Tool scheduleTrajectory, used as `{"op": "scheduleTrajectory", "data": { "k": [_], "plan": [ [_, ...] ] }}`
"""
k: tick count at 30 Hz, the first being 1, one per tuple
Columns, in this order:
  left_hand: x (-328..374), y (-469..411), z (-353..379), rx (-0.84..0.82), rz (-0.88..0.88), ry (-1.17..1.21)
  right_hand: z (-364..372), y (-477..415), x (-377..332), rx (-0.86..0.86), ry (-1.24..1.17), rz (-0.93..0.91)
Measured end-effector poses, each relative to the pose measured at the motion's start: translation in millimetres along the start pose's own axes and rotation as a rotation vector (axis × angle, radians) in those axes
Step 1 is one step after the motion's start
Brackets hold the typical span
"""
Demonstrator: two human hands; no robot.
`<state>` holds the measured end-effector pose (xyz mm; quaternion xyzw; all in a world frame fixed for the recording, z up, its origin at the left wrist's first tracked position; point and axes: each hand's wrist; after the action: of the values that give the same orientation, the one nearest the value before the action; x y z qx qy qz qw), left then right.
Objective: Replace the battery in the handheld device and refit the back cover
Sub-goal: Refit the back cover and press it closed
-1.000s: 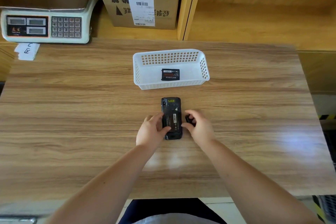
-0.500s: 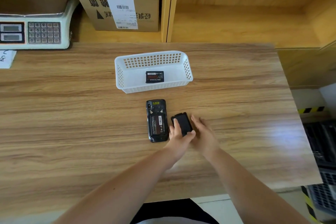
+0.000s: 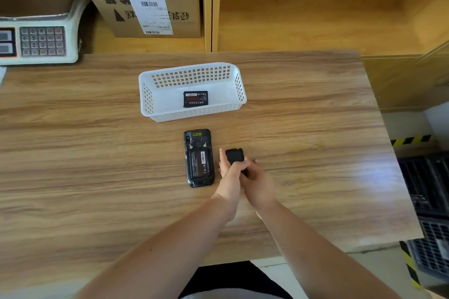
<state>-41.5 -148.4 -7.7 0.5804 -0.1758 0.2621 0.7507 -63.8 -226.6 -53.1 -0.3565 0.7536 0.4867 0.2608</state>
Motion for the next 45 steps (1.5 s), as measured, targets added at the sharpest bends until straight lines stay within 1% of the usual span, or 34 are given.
{"op": "scheduleTrajectory", "data": {
  "k": [2,4,9,12,15,17,20,23,26,28,30,32,34,38,42,45],
  "plan": [
    [4,6,1,-0.023,-0.028,0.041,-7,3,-6,0.098,-0.171,0.071],
    [7,10,3,-0.062,-0.06,0.027,-17,1,-9,0.164,-0.352,0.157],
    [11,13,-4,-0.067,-0.061,0.063,-34,-13,-20,0.162,-0.406,0.218],
    [27,12,-16,-0.057,-0.025,0.109,-43,-22,-32,0.09,-0.479,0.194],
    [51,11,-31,0.054,0.007,0.196,-48,-26,-47,-0.061,-0.555,0.186],
    [64,14,-41,0.114,0.051,0.138,-45,-28,-56,-0.154,-0.567,0.188],
    [75,12,-55,0.178,0.103,-0.02,-31,-29,-64,-0.242,-0.557,0.198],
    [80,7,-70,0.209,0.152,-0.079,-18,-24,-74,-0.258,-0.515,0.154],
    [84,1,-83,0.205,0.215,-0.181,-3,-21,-80,-0.196,-0.413,0.071],
    [86,-4,-91,0.206,0.267,-0.291,8,-25,-82,-0.118,-0.288,-0.011],
    [84,-10,-98,0.224,0.306,-0.361,17,-30,-82,-0.074,-0.087,-0.13],
    [81,-15,-105,0.249,0.337,-0.41,23,-32,-82,-0.106,0.07,-0.24],
    [76,-20,-111,0.271,0.351,-0.468,27,-33,-80,-0.153,0.155,-0.305],
    [66,-24,-119,0.27,0.361,-0.523,31,-36,-72,-0.18,0.239,-0.352],
    [65,-25,-121,0.267,0.384,-0.565,29,-38,-70,-0.193,0.252,-0.373],
    [65,-23,-122,0.263,0.392,-0.591,27,-40,-69,-0.217,0.243,-0.348]
  ]
}}
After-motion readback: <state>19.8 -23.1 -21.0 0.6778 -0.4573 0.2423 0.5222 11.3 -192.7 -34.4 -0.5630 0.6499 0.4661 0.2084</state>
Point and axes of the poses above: each hand's wrist, its own y-axis away from the middle knuckle, its own z-axis out of the palm, x = y × z, and after that the axes turned 1 degree about -x, right-handed
